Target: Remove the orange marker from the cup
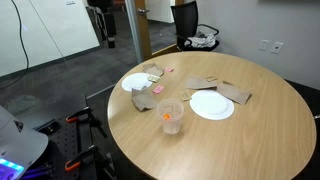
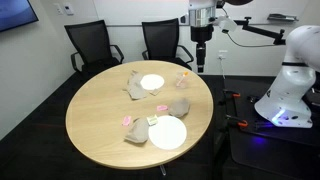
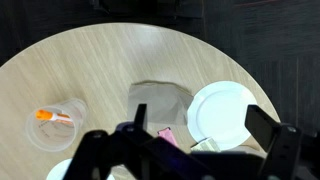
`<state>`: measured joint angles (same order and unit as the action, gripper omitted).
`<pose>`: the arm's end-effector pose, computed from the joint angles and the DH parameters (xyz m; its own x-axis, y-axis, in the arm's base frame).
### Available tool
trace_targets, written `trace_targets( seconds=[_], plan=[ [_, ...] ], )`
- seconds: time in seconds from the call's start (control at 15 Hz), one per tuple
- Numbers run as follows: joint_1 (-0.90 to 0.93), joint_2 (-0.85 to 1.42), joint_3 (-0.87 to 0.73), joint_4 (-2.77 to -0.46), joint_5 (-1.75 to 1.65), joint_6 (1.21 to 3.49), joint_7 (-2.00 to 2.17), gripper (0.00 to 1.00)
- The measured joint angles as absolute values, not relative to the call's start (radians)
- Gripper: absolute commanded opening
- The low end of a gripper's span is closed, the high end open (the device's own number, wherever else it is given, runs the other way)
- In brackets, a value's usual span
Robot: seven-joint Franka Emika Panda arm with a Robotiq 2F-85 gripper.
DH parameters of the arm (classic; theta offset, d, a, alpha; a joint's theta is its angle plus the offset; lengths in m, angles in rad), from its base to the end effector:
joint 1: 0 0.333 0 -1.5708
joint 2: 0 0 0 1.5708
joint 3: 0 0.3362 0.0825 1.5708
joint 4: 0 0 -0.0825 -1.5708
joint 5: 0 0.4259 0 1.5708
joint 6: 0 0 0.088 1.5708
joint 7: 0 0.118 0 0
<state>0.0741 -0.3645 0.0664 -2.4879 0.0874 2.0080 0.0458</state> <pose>0.4320 0.0668 0.3956 0.9917 0.0497 -0.1185 0.0446 -0.9980 -0.0453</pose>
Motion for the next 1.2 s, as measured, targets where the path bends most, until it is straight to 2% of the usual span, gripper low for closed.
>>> trace_targets(
  seconds=[0.6,1.2],
  plan=[
    [0.073,-0.364,0.066,-2.487,0.081,2.013,0.046,1.00],
    [0.011,-0.446,0.026,-2.446,-0.052,2.144,0.043,1.00]
  ],
)
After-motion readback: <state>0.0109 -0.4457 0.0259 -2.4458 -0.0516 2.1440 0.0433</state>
